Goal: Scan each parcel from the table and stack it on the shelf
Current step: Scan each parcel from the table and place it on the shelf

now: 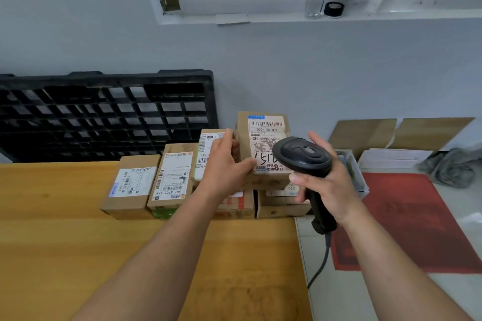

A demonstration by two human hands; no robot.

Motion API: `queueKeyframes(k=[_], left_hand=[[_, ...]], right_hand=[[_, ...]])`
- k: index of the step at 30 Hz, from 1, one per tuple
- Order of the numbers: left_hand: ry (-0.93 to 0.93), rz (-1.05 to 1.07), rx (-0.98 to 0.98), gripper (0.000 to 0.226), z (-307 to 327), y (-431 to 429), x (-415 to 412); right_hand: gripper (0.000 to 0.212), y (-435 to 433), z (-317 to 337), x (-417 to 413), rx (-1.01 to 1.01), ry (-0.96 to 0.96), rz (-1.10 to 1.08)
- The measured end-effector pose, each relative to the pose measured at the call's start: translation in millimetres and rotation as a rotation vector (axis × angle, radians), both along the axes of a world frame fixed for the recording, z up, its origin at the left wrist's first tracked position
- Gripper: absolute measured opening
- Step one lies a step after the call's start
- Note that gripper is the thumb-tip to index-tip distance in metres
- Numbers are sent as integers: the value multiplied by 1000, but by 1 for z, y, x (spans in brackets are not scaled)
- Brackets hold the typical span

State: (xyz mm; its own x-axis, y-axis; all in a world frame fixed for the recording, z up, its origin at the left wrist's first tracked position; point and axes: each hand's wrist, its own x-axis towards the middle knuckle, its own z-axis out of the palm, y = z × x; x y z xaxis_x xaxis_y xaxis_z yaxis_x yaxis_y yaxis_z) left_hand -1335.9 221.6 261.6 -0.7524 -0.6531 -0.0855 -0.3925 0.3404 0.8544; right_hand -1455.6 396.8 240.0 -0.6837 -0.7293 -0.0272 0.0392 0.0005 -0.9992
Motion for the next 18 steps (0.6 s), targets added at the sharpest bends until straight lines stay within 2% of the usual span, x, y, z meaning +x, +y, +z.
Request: queueKeyframes(k=[2, 7, 13, 18], left_hand=[[22, -26, 39, 49, 5, 0, 2], [128, -71, 143, 69, 11, 5, 16], [228, -159, 209, 57, 21, 9, 40], [291, -213, 233, 62, 29, 6, 75]], right_hand=[[87, 3, 6, 2, -13, 18, -10], [94, 8, 26, 15, -19, 61, -18], [87, 12, 38, 37, -49, 105, -32], [93, 9, 54, 70, -41, 161, -30]])
